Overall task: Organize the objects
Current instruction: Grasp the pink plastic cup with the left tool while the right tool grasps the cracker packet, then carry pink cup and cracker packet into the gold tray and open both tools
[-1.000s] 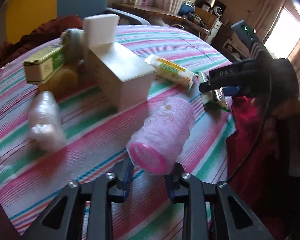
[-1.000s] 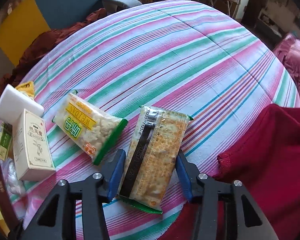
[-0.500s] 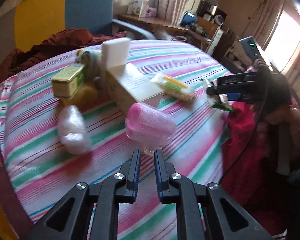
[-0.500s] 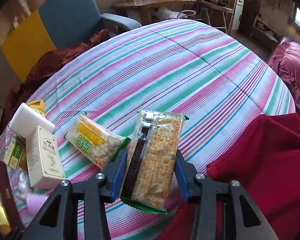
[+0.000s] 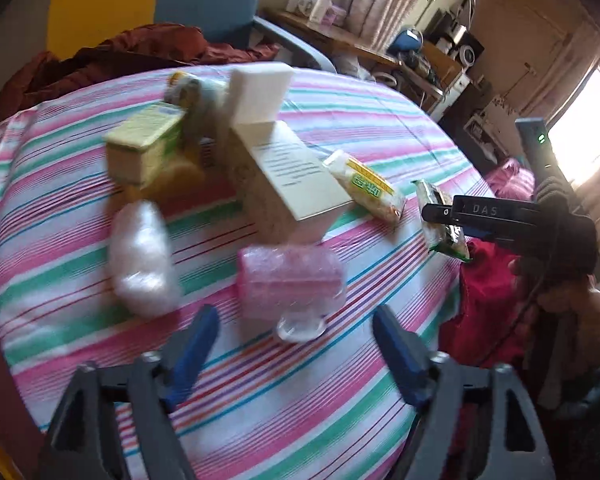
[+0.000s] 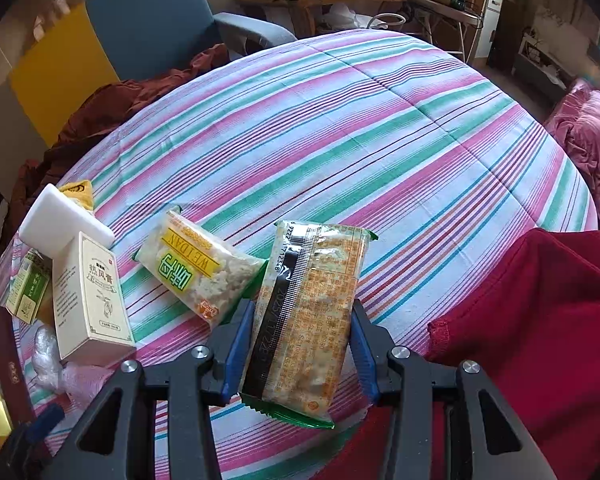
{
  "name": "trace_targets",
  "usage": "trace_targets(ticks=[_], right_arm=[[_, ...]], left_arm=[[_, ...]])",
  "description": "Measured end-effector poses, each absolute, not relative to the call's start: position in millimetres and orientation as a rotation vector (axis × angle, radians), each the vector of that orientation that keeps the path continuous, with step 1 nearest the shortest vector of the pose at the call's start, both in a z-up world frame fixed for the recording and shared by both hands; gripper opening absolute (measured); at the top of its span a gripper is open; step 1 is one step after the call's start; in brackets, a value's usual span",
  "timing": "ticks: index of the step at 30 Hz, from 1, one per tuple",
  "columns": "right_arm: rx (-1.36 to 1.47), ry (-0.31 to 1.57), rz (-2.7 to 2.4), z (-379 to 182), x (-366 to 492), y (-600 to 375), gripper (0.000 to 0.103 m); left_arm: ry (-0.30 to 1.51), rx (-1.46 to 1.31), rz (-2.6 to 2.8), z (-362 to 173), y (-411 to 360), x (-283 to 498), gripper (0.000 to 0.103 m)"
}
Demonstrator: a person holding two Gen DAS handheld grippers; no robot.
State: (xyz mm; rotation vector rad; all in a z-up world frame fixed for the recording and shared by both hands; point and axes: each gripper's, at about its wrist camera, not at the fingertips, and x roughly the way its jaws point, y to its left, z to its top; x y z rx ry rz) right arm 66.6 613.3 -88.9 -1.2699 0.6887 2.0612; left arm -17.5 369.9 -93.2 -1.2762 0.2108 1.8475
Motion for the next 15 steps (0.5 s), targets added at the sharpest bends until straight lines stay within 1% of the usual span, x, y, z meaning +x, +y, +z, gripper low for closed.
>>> trace_targets(ticks=[6, 7, 8, 10, 15], right_arm=[[-1.295, 0.674, 2.057, -90.6, 64.7, 614.9, 0.047], [-1.302, 0.670, 2.054, -91.5, 64.3, 615.2, 0.047], [-1.306, 0.668, 2.052, -91.7, 64.1, 615.4, 0.047], [-1.304, 0.661, 2.051, -91.3, 64.9, 615.7, 0.047], [-1.223, 0.664, 2.086, -79.3, 70.8, 616.7, 0.047]], left_arm=[[0.301, -1.321, 1.861, -109.1, 406.6, -24.7, 0.083], [0.318, -1.325, 1.874, -112.8, 409.7, -26.1, 0.075], [0.325, -1.325, 1.882, -115.4, 410.3, -26.8, 0.069], [0.295, -1.305, 1.881, -114.7, 404.4, -26.0, 0.069], [0.301, -1.223, 1.879, -100.8, 379.1, -11.7, 0.069]])
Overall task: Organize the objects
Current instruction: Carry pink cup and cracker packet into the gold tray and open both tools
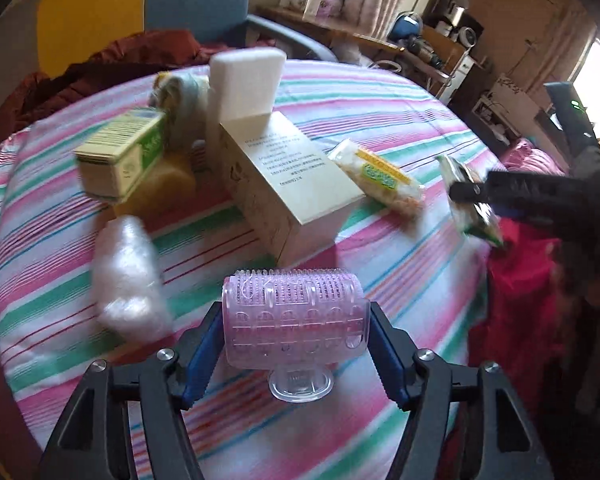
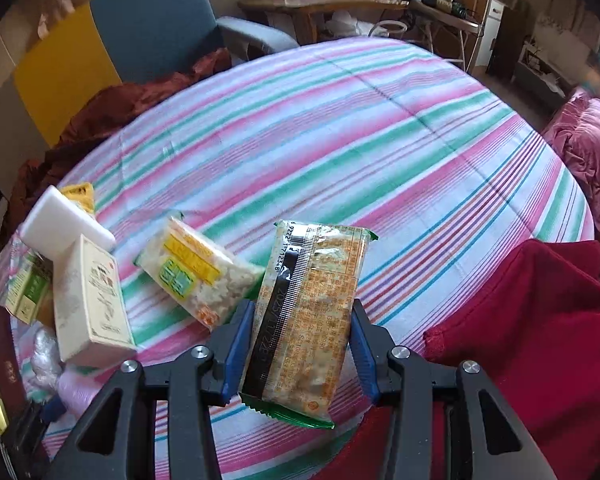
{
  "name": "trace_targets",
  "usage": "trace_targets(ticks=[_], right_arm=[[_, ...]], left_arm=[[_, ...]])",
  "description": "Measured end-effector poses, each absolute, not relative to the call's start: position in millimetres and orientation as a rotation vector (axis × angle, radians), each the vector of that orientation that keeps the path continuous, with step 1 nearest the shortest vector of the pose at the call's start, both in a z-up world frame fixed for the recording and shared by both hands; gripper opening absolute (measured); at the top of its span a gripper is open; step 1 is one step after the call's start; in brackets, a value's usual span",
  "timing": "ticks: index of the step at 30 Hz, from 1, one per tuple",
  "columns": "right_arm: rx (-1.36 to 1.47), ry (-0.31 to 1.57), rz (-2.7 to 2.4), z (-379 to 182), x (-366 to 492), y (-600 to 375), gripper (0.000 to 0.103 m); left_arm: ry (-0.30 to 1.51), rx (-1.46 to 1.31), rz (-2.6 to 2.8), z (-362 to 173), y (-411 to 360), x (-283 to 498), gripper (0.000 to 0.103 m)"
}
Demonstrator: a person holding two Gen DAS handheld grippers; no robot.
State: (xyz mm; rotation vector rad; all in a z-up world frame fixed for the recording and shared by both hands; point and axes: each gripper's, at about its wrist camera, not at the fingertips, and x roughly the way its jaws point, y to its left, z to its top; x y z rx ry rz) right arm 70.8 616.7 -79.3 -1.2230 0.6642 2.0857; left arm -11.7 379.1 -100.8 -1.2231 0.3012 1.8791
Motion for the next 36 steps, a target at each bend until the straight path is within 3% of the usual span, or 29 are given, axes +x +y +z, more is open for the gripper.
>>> trace_targets(ticks=[7, 15, 25, 36], right_arm=[[-1.004, 0.670, 2.255, -43.5, 85.7, 604.4, 0.047], [-0.957, 0.581, 2.463, -14.7, 75.1, 548.5, 0.047], [-1.108, 0.502, 2.809, 2.7, 26.2, 411.7, 0.047], [-1.378, 0.291, 3.074, -11.0, -23.4, 255.9, 0.047]], left_arm=[[0.230, -1.179, 1.932, -67.2, 320.7, -10.6, 0.069], [0.074, -1.168, 2.099, -37.1, 221.5, -29.9, 0.069], [-0.181, -1.211, 2.334, -29.6, 99.0, -58.9, 0.069], [-0.366, -1.193, 2.483, -27.2, 5.7, -60.3, 0.069]])
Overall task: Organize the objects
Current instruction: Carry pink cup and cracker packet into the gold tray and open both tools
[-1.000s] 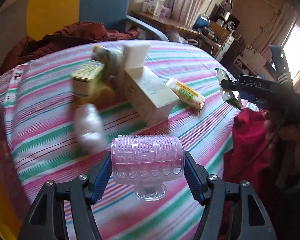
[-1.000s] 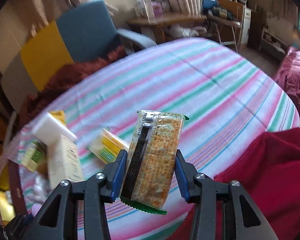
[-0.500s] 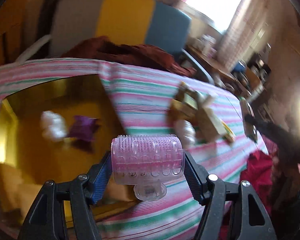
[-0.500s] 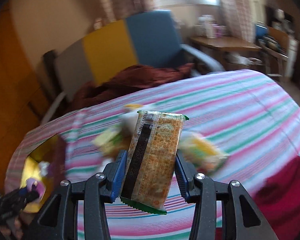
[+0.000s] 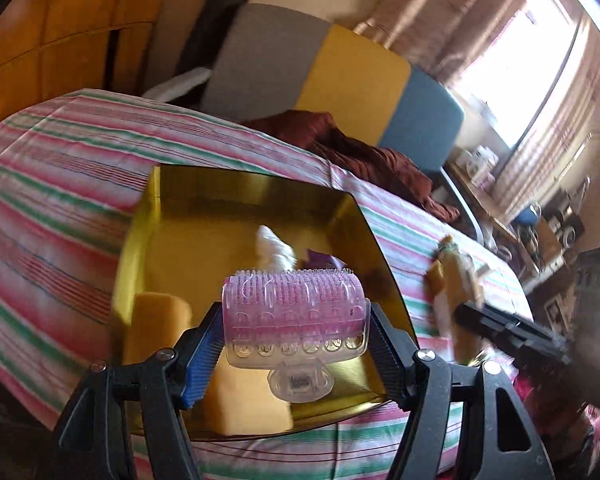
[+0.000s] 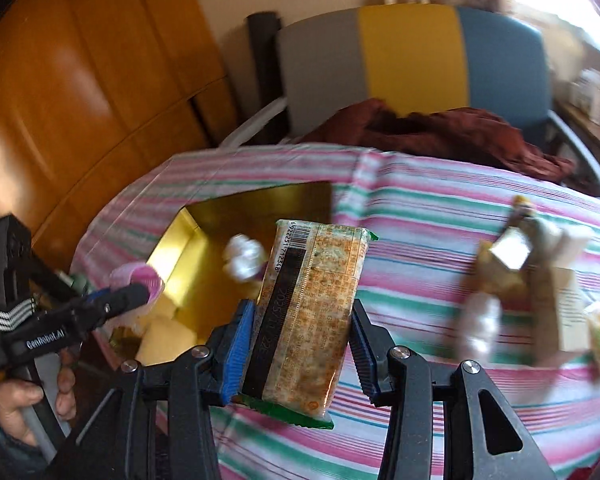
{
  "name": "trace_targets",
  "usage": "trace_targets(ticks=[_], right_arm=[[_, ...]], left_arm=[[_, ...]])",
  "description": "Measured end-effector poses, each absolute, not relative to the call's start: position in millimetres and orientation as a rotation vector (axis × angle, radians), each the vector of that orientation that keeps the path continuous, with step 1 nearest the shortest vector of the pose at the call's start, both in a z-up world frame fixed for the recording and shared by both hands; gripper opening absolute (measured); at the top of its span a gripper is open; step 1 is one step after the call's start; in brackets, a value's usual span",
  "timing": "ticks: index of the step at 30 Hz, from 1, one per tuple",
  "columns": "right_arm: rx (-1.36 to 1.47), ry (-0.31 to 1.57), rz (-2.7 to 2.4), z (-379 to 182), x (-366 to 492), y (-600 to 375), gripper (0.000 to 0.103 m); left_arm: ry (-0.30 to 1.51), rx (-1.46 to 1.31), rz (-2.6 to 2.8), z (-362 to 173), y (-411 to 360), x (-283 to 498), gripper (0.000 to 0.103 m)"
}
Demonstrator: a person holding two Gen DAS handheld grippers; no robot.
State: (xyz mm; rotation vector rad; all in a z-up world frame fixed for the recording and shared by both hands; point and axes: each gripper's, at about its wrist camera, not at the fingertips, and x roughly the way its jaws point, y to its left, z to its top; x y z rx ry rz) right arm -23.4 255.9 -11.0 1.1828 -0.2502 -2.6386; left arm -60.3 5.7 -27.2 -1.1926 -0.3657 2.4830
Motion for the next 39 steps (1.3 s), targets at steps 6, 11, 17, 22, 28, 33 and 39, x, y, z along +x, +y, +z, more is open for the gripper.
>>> trace_targets(ticks=[6, 11, 17, 22, 28, 33, 39], right_arm=[[1.243, -0.199, -2.571, -28.4, -42.3, 224.0, 0.047], [1.271, -0.160, -2.561, -32.8, -48.9, 216.5, 0.047], [1.290, -0.159, -2.557, -35.6, -52.4, 217.7, 0.047], [1.293, -0.163, -2.559, -38.2, -56.5, 219.6, 0.047], [1.291, -0.165, -2.578, -38.1, -69.6, 222.5, 0.047], [1.287, -0.164, -2.604, -36.6, -94.5, 220.4, 0.047], [1.256, -0.165, -2.655, -37.3, -124.1, 221.7, 0.057]], left_arm=[[-0.434, -1.192, 2.505, -27.9, -16.1, -62.0, 0.069], [-0.462, -1.209, 2.481, -29.8, -16.4, -70.0, 0.069], [-0.441, -1.191, 2.451, -22.5, -0.4, -82.4, 0.069], [-0.440, -1.207, 2.416, -19.4, 15.7, -99.8, 0.069], [-0.399, -1.208, 2.395, -12.6, 43.9, -131.6, 0.069], [-0.388, -1.252, 2.369, -18.0, 71.2, -172.5, 0.072], [-0.432, -1.299, 2.364, -34.5, 76.5, -185.9, 0.083]])
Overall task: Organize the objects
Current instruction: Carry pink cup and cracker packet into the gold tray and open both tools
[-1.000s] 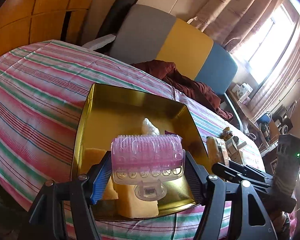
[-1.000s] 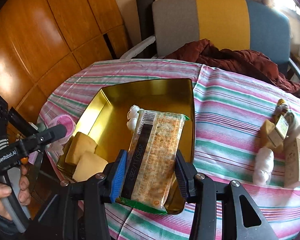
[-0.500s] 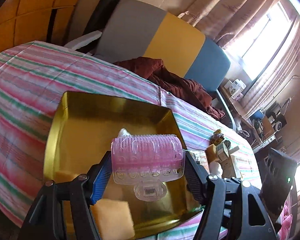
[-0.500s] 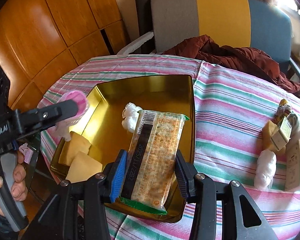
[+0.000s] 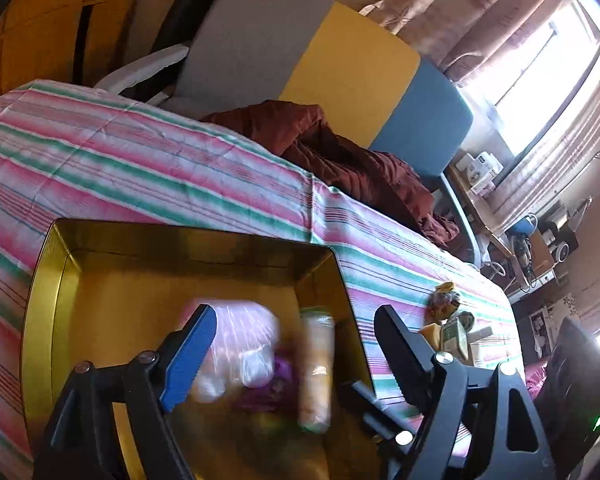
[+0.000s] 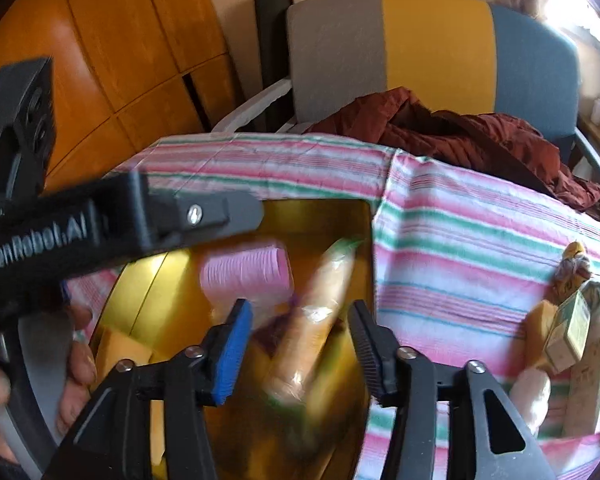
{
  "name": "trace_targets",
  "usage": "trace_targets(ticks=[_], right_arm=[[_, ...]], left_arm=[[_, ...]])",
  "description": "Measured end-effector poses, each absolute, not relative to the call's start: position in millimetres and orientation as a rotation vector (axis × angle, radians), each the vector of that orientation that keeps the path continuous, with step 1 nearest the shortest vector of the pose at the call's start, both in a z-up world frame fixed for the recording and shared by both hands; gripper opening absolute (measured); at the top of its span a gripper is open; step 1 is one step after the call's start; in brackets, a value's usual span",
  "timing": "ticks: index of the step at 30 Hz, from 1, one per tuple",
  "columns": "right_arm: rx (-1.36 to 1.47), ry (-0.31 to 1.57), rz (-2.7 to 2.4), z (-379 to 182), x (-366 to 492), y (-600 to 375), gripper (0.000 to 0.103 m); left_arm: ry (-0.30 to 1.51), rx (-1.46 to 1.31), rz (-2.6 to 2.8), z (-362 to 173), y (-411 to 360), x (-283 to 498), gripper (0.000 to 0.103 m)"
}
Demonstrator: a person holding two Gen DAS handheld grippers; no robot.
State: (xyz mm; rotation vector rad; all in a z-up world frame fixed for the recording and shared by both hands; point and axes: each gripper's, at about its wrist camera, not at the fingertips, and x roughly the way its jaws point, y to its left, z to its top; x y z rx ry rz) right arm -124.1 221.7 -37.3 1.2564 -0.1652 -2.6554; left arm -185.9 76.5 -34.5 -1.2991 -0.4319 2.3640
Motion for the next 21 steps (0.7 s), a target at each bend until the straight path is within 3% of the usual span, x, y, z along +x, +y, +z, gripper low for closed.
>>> trace_targets(ticks=[3, 21], right_arm=[[1.259, -0.179, -2.662, -38.1, -119.3, 228.8, 0.058], [1.225, -0.137, -2.697, -33.4, -55.0, 218.2, 0.093]], left_arm=[[-0.440, -1.305, 2.370, -38.9, 68.1, -176.2, 0.082], [-0.210, -1.182, 2.633, -24.7, 32.2, -70.1, 0.081]])
